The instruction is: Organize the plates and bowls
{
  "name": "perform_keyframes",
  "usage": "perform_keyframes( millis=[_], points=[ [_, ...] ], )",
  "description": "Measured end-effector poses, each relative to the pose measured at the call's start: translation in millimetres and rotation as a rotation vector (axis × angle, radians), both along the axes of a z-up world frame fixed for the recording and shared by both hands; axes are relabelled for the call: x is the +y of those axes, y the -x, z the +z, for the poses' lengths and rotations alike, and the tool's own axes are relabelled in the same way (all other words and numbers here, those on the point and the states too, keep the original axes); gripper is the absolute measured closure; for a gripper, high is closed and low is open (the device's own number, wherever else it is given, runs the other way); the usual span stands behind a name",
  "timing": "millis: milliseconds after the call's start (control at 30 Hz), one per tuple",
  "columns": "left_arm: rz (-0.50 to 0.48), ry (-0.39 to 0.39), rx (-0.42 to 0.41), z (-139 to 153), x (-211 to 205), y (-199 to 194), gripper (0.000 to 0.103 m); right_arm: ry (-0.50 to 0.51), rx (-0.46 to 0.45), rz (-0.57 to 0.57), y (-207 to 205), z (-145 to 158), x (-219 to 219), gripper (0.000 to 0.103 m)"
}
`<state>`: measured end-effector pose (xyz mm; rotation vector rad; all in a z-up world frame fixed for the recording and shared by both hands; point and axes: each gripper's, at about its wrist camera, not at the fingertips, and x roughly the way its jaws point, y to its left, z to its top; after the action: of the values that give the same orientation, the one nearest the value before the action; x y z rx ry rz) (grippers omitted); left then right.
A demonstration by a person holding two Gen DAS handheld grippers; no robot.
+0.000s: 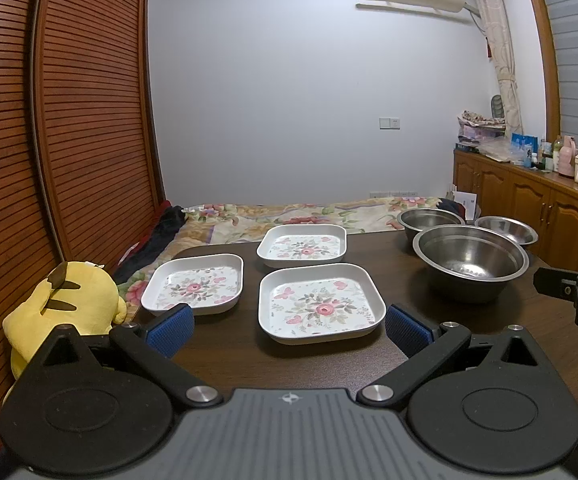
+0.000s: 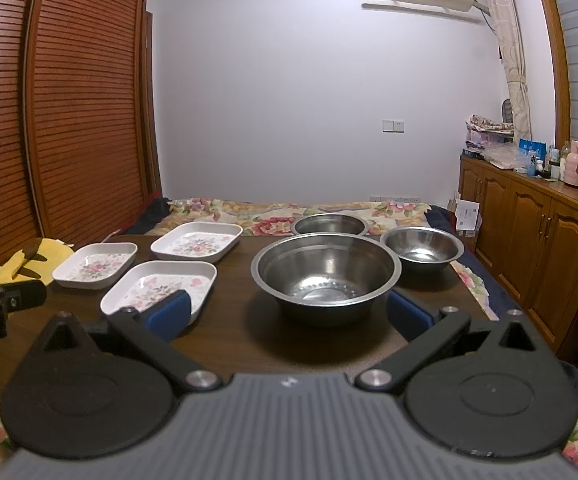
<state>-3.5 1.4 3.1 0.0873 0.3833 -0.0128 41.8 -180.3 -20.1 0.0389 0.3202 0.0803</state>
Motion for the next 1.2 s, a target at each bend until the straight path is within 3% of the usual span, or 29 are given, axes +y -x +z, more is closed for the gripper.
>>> perform_keyframes(
  millis=[867, 1200],
  points=[
    [-0.012, 0.005, -0.008, 3, -1, 4, 0.0, -0.003, -0.009, -0.003, 1, 1, -1, 0.0],
    [-0.019, 0.025, 0.084, -19, 4, -12, 0.0, 0.012, 0.007, 0.0, -4, -7, 3, 0.0]
  ],
)
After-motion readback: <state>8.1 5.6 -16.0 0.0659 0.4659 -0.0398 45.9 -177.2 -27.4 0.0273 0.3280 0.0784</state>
